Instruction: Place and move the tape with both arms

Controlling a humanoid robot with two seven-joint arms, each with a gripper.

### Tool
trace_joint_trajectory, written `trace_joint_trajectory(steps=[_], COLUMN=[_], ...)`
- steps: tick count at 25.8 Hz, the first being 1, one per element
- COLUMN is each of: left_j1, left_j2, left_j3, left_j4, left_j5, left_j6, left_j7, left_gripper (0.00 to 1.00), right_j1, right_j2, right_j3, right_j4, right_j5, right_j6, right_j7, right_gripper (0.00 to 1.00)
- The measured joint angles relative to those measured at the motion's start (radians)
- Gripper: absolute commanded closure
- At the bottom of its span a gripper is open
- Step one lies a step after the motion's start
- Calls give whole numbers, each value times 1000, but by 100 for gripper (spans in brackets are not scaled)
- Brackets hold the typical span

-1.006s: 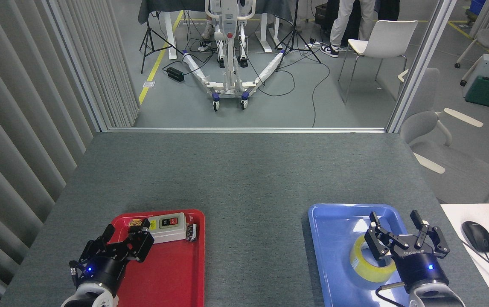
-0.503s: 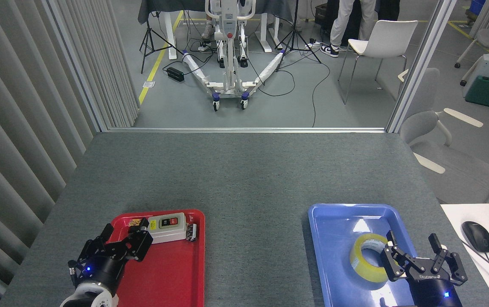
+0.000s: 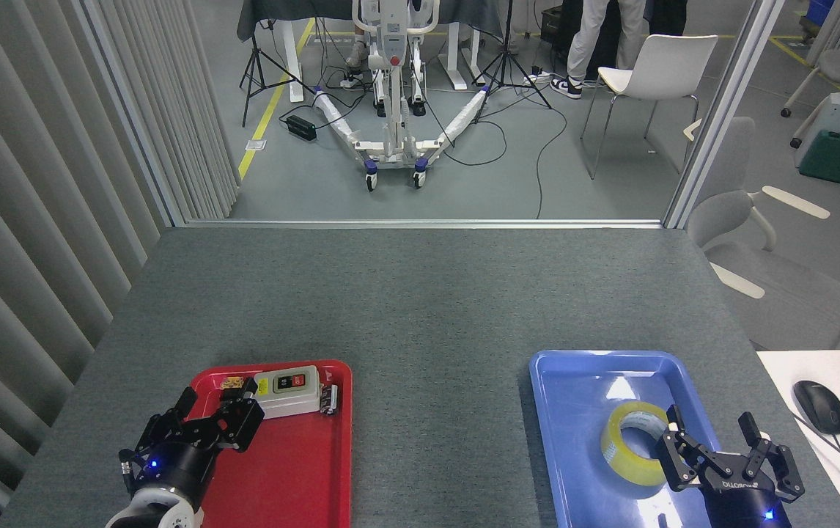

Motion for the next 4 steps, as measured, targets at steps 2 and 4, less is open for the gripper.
trace_joint_trajectory(steps=[2, 4], left_j1=[0, 0], left_j2=[-1, -2], left_j3=[0, 1], left_j4=[0, 1], left_j5=[0, 0], left_j6=[-1, -1], left_j7=[0, 0], left_gripper=[0, 0], right_j1=[0, 1], right_j2=[1, 1], right_j3=[1, 2], right_j4=[0, 0], right_j5=[0, 0], right_j6=[0, 0], right_j7=[1, 2], right_gripper=[0, 0])
